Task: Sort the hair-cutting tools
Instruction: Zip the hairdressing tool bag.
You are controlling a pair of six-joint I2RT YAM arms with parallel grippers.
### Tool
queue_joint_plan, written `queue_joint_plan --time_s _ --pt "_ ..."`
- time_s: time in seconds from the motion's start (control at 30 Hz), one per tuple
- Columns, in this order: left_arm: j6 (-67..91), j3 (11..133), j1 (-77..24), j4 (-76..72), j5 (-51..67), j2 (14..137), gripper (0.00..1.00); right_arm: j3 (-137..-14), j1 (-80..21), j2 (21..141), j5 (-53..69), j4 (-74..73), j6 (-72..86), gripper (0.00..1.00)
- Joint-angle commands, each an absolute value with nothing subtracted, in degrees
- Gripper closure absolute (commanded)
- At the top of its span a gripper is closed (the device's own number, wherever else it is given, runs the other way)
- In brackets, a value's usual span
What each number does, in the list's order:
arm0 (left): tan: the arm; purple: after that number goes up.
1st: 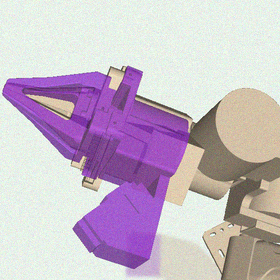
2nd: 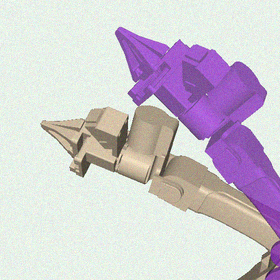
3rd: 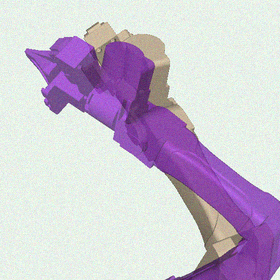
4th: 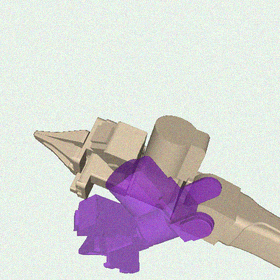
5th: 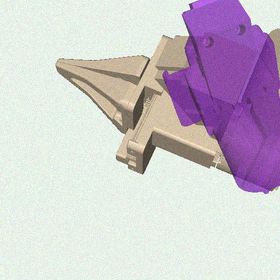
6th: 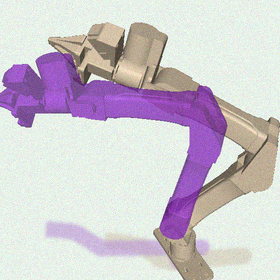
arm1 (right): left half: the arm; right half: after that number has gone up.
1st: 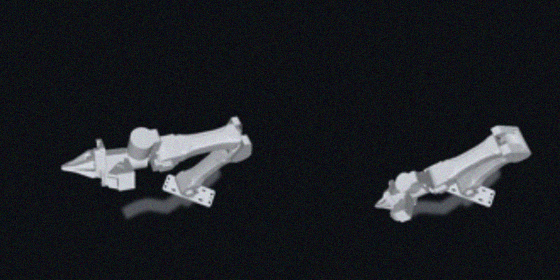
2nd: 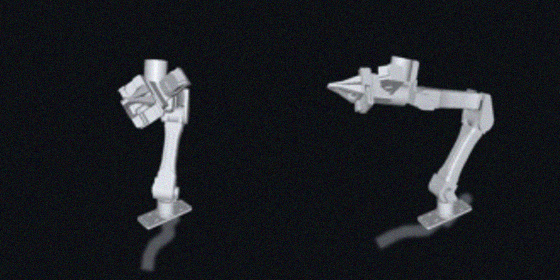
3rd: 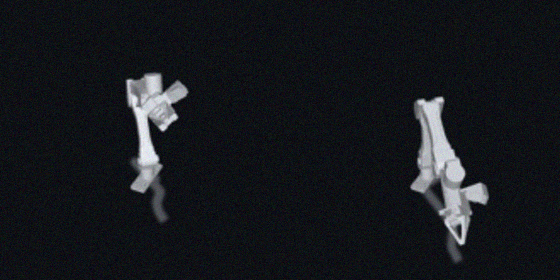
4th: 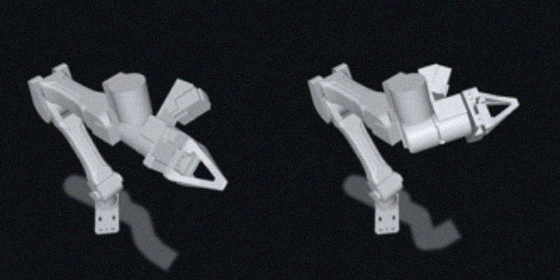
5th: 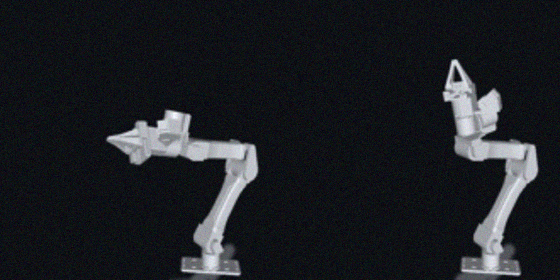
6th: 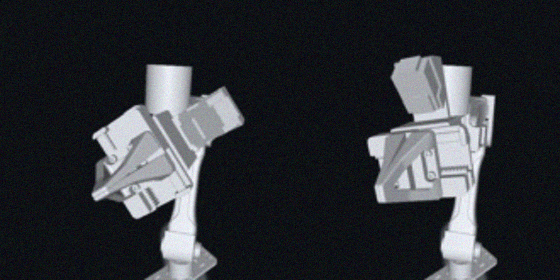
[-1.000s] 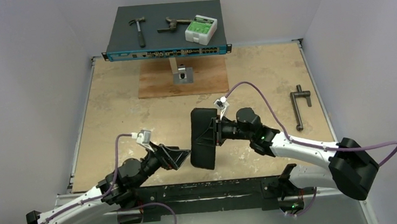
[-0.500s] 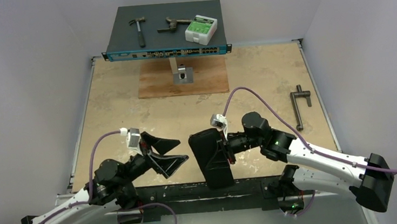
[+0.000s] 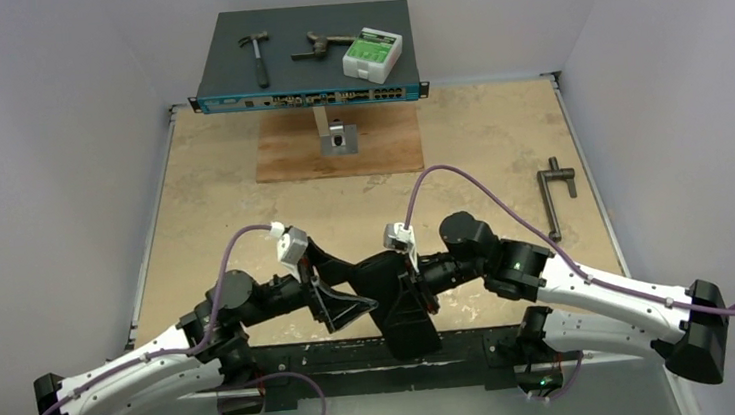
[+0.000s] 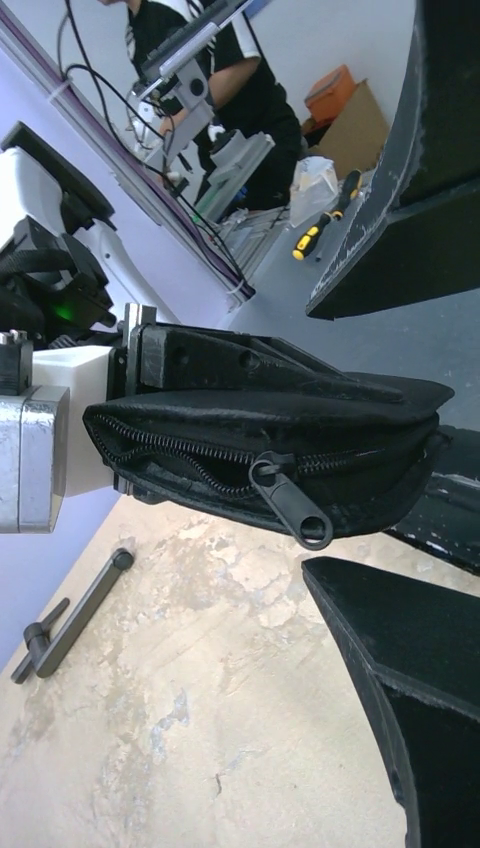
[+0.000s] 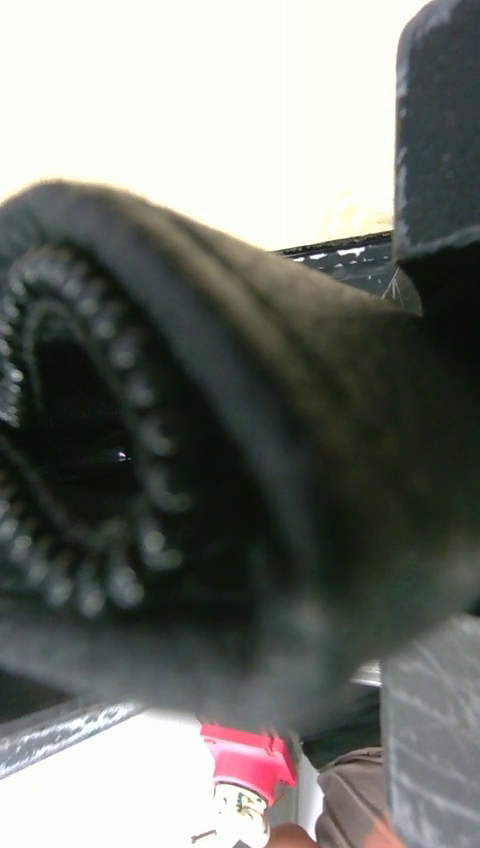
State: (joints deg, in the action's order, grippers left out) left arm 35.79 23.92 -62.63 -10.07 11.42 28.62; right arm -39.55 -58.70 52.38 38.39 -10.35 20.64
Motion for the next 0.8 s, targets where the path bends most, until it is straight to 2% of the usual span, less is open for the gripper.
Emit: queue_joint_plan --time_s 0.0,0.27,0.37,0.4,0.53,0.57,0.63,0.7,0.77 --pt "34.66 26.95 -62.02 -15.22 14.0 31.28 0.17 -43.9 -59.94 51.56 37.35 -11.04 18.27 1.0" --pt "34.53 30.1 -61.15 -17.85 16.49 36.36 0.58 -45.52 -62.63 53.11 35.35 -15.41 15.64 1.0" --pt "34.41 30.88 -60.76 -18.02 17.8 37.46 0.82 -45.44 -62.77 52.91 34.87 -16.11 15.12 1.0" --pt "34.44 31.0 -60.67 -18.06 18.03 37.64 0.97 -45.6 -62.86 52.91 34.69 -16.46 14.9 1.0" --pt "34.39 30.47 -60.56 -18.53 17.17 37.15 1.0 -45.98 -62.93 52.11 32.95 -17.27 14.58 1.0" --pt "34.3 30.04 -60.56 -18.76 16.08 36.55 1.0 -46.03 -62.93 51.73 32.1 -17.39 14.78 0.94" --pt "34.44 28.85 -60.56 -18.76 11.72 34.41 1.0 -46.05 -62.93 50.99 29.82 -17.1 15.3 0.73" --pt "34.53 27.36 -60.56 -18.93 7.23 31.48 1.0 -45.58 -62.86 49.82 28.8 -15.35 16.76 0.56" --pt "34.65 25.56 -60.58 -20.09 3.21 28.38 1.0 -44.48 -62.85 48.63 27.13 -12.74 18.74 0.48"
